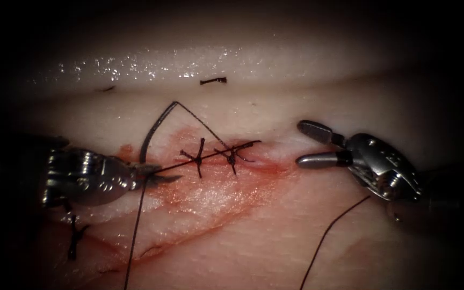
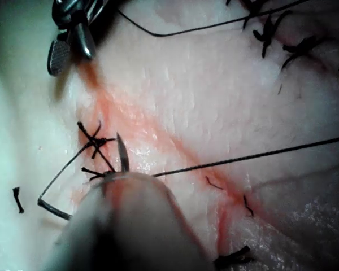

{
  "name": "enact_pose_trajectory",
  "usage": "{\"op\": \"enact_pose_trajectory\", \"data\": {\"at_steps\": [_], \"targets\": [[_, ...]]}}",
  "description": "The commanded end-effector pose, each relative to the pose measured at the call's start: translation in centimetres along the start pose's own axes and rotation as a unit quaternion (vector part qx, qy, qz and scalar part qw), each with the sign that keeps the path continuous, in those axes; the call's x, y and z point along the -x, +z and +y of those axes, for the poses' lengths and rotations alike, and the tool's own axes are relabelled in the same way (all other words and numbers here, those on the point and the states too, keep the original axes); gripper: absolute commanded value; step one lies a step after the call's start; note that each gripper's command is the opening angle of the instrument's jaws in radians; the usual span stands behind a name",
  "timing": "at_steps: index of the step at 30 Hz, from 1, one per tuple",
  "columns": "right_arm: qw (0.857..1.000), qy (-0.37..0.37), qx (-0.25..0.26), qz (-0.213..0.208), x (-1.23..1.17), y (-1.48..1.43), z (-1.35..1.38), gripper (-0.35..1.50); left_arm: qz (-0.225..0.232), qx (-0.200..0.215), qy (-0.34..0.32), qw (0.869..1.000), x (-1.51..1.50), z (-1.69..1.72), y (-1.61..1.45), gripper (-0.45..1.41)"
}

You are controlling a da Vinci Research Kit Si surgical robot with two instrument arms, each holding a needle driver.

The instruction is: Wound Closure

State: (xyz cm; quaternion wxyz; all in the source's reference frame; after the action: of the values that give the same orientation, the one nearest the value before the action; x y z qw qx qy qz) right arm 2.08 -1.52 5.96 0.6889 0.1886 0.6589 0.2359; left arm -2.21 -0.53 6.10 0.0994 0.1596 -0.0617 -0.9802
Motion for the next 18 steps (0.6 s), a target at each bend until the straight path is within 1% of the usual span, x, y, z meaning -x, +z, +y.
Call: {"op": "enact_pose_trajectory", "data": {"at_steps": [1, 2, 3, 5, 6, 7, 8, 9, 10, 13, 16, 18], "targets": [[1.0, -0.005, -0.001, -0.006, -0.01, 0.19, -0.04, 1.15, -0.024, -0.015, 0.029, 0.999, -0.02, -0.04, 0.03, -0.45], [1.0, -0.003, -0.005, -0.007, -0.02, 0.3, -0.13, 1.2, -0.057, -0.046, 0.066, 0.995, 0.01, -0.1, -0.04, -0.45], [1.0, -0.002, -0.009, -0.007, -0.03, 0.34, -0.16, 1.2, -0.071, -0.067, 0.085, 0.992, 0.02, -0.15, -0.08, -0.45], [1.0, -0.001, -0.014, -0.009, -0.05, 0.42, -0.23, 1.23, -0.069, -0.093, 0.096, 0.989, 0.02, -0.17, -0.14, -0.45], [1.0, -0.002, -0.022, -0.01, -0.08, 0.51, -0.32, 1.25, -0.073, -0.126, 0.091, 0.985, -0.02, -0.17, -0.18, -0.45], [1.0, 0.002, -0.026, -0.011, -0.09, 0.54, -0.36, 1.25, -0.065, -0.132, 0.084, 0.986, -0.06, -0.16, -0.19, -0.45], [0.999, 0.003, -0.031, -0.013, -0.11, 0.57, -0.41, 1.25, -0.048, -0.132, 0.075, 0.987, -0.11, -0.14, -0.21, -0.45], [0.999, 0.008, -0.038, -0.018, -0.13, 0.62, -0.48, 1.25, -0.041, -0.128, 0.073, 0.988, -0.15, -0.12, -0.21, -0.45], [0.998, 0.019, -0.052, -0.027, -0.17, 0.69, -0.62, 1.26, -0.031, -0.123, 0.069, 0.99, -0.26, -0.07, -0.22, -0.45], [0.997, 0.024, -0.069, -0.038, -0.22, 0.77, -0.83, 1.26, -0.016, -0.116, 0.064, 0.991, -0.4, -0.01, -0.24, -0.45], [0.994, 0.042, -0.083, -0.063, -0.25, 0.87, -1.09, 1.18, -0.006, -0.11, 0.058, 0.992, -0.53, -0.01, -0.22, -0.45], [0.991, 0.042, -0.093, -0.089, -0.28, 0.95, -1.25, 0.98, 0.001, -0.106, 0.061, 0.992, -0.57, -0.04, -0.18, -0.45]]}}
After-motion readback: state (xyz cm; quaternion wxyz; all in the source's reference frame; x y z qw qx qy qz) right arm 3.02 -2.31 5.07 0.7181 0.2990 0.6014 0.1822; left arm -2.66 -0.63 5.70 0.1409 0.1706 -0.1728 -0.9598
